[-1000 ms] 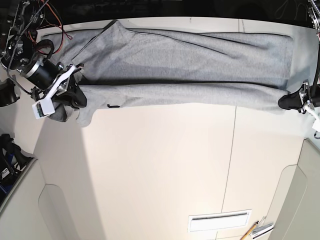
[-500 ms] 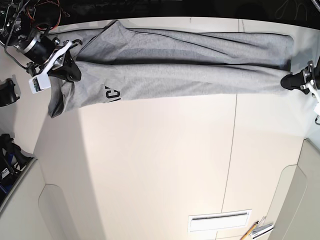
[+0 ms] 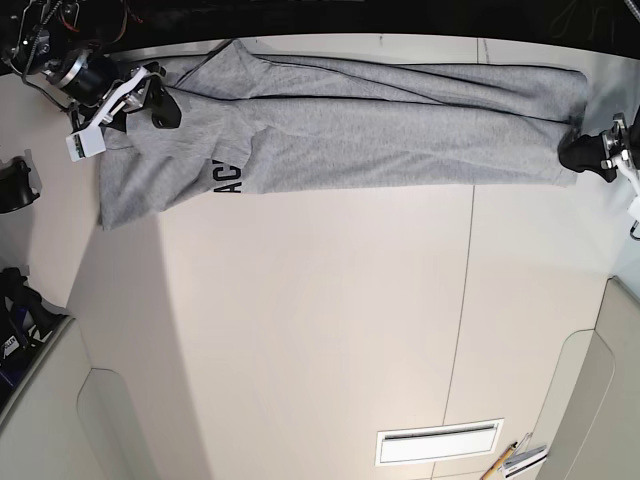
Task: Fold the T-shirt properly
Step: 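Fold the hem-side edge over the body with both grippers, then release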
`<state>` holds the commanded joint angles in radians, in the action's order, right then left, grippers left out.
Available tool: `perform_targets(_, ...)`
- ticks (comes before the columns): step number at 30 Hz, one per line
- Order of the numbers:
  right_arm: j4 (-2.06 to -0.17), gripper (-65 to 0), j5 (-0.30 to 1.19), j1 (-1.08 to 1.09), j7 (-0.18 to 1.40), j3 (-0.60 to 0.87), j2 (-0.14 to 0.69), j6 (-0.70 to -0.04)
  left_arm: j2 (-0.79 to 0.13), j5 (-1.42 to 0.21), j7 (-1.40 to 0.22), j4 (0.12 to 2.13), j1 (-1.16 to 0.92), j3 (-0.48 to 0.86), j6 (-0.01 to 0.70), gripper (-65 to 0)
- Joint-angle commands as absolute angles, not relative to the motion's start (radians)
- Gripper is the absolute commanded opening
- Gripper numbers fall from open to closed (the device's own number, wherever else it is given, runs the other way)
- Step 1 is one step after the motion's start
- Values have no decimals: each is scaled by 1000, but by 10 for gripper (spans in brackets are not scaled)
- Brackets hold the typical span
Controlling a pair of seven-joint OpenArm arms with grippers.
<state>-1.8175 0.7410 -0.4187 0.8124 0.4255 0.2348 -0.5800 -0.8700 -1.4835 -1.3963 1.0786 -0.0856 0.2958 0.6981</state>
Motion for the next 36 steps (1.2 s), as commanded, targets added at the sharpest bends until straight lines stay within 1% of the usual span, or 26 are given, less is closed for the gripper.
perform_targets(2,-1851,-316,741,-411,817,426,234,-580,-884,-1484,-1396,1079,-86,340,698,-348)
perform_targets(5,-1909,-316,740,-405,818,427,232,-580,-892,-1484,-1396,1079,-87,471,698,-348)
perform_targets(6,-1920,-316,740,-405,818,427,232,-580,-892,-1484,-1396,1079,-90,516,698,-337)
perform_targets(8,-1923,-316,717,-405,802,427,232,-580,-892,-1484,-1396,1079,-104,566,698,-250)
perform_targets(9,-1923,-316,706,-405,796,427,232,-580,-892,-1484,-1396,1079,-118,571,698,-216)
perform_targets(10,-1923,-316,702,-405,789,427,232,-580,-891,-1484,-1396,1079,-137,571,698,-202)
perform_targets(13,-1922,-316,698,-405,789,427,232,-580,-867,-1484,-1396,1079,-205,570,698,-202)
perform_targets(17,-1922,-316,695,-405,781,427,232,-580,-805,-1484,-1396,1079,-284,571,698,-202)
perform_targets(20,-1920,-316,695,-405,782,427,232,-580,-761,-1481,-1386,1079,-288,570,698,-202)
perform_targets(22,-1909,-316,694,-405,777,427,232,-580,-738,-1421,-1338,1079,-288,570,698,-202)
perform_targets(25,-1855,-321,688,-402,748,427,232,-580,-707,-1409,-1324,1079,-288,570,698,-202)
perform_targets(26,-1827,-338,688,-395,748,427,232,-580,-697,-1409,-1325,1079,-288,570,698,-202)
perform_targets(27,-1794,-374,688,-384,748,427,232,-580,-689,-1409,-1324,1079,-288,570,698,-202)
perform_targets(28,-1759,-424,688,-371,749,427,232,-580,-682,-1409,-1324,1079,-288,570,698,-202)
perform_targets(30,-1692,-548,689,-346,749,427,232,-581,-668,-1403,-1329,1079,-288,569,698,-203)
perform_targets(31,-1663,-627,688,-335,749,427,232,-581,-661,-1382,-1328,1079,-288,569,698,-203)
perform_targets(32,-1640,-650,689,-324,749,427,232,-582,-654,-1361,-1328,1079,-288,569,698,-203)
perform_targets(36,-1614,-650,723,-308,763,427,232,-584,-646,-1341,-1328,1079,-289,561,698,-203)
